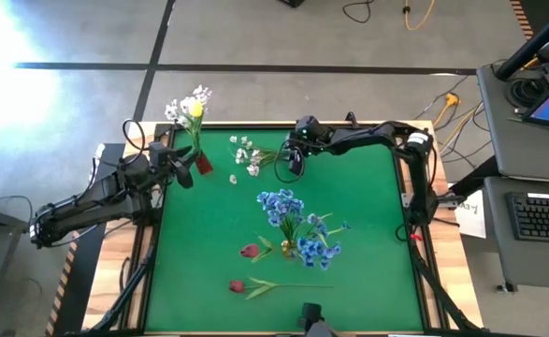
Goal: Sort flowers into vase by color
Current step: Put the white flowers into the red vase
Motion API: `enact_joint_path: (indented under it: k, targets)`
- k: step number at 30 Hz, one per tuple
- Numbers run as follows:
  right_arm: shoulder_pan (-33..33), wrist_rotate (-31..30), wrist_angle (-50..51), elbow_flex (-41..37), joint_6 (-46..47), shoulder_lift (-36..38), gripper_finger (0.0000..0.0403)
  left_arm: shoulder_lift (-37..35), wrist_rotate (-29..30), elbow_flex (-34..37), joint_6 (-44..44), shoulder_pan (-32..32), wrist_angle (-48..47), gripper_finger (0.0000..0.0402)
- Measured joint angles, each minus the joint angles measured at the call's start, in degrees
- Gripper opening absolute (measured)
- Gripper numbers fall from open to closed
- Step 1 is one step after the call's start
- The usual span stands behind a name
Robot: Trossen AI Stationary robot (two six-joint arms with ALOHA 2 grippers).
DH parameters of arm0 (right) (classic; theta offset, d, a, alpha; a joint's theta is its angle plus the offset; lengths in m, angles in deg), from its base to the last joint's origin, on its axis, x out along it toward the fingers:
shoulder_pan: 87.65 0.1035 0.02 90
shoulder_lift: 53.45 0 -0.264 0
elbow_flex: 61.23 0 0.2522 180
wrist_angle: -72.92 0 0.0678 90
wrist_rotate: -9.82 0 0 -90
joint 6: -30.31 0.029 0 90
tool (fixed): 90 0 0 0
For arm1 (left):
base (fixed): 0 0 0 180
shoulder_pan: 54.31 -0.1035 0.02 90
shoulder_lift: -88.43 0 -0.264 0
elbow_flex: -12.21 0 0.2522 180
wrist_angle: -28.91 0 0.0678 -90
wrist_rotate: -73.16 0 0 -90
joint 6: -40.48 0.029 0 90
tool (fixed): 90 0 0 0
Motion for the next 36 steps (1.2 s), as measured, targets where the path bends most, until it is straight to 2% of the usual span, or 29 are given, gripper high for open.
enact_joint_path:
  k: [6,10,13,21,27,33,36]
  targets:
    - [0.0,0.3,-0.8,0.0,-0.3,-2.2,0.0241,0.0,0.0,0.0,0.0,0.0,0.0,0.0139]
    - [-0.1,0.9,-2.3,0.0,0.9,-3.4,0.0218,0.1,0.0,0.0,0.0,0.0,0.0,0.0139]
    - [-0.1,0.9,-3.1,0.0,1.2,-3.9,0.0176,0.1,0.0,0.0,0.0,0.0,0.0,0.0139]
    - [0.1,1.1,-3.4,0.1,1.1,-4.2,0.0023,0.2,0.0,0.0,0.0,0.0,0.0,0.0139]
    - [-0.1,1.3,-0.5,-0.1,1.1,-1.2,0.0015,0.3,-0.3,0.0,0.0,0.0,2.0,0.0139]
    - [-1.1,1.3,6.1,-0.1,-0.4,8.2,0.0013,0.3,-6.8,0.0,1.9,0.1,7.8,0.0139]
    - [-1.7,1.3,8.8,-0.8,-1.0,13.1,0.0013,0.7,-8.0,0.0,1.9,0.7,11.4,0.0139]
